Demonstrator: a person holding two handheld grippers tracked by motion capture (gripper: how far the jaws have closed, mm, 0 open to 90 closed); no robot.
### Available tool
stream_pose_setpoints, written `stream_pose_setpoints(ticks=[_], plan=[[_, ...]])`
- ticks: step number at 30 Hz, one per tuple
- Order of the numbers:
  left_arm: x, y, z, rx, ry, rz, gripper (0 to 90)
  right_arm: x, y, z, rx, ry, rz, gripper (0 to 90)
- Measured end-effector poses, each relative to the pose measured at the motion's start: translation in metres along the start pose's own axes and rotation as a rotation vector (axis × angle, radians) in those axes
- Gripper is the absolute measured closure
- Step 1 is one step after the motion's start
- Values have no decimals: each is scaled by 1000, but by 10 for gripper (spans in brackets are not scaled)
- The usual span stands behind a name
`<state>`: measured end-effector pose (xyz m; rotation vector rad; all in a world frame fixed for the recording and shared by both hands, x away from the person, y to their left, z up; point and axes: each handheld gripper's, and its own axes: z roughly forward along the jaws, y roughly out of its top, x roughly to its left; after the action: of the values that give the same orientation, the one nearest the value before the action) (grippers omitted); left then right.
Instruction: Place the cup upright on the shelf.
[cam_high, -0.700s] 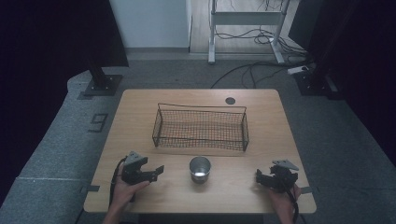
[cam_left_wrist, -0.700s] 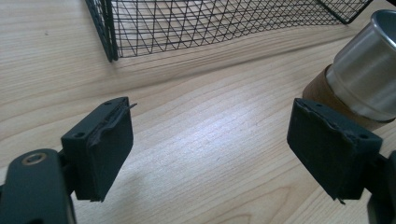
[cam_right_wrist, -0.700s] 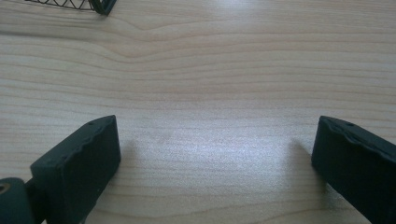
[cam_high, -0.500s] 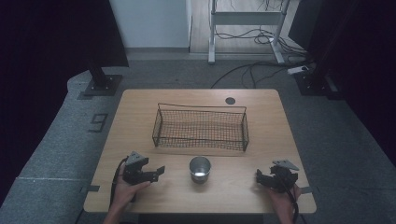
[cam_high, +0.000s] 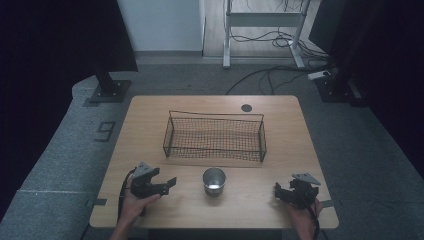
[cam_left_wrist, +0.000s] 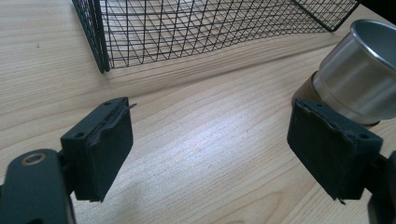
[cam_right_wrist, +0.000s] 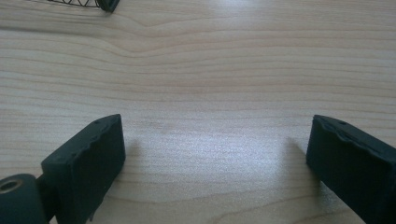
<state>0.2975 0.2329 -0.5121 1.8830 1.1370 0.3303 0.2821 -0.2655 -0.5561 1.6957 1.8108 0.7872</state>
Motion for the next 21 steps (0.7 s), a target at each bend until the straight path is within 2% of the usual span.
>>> stream_pose_setpoints(ticks=[16, 21], plan=[[-4, 5, -8, -23, -19, -16, 151, 1, -1, -2, -9, 11, -9, 83], [-8, 6, -10, -47, 2, -28, 154, 1, -1, -2, -11, 15, -12, 88]])
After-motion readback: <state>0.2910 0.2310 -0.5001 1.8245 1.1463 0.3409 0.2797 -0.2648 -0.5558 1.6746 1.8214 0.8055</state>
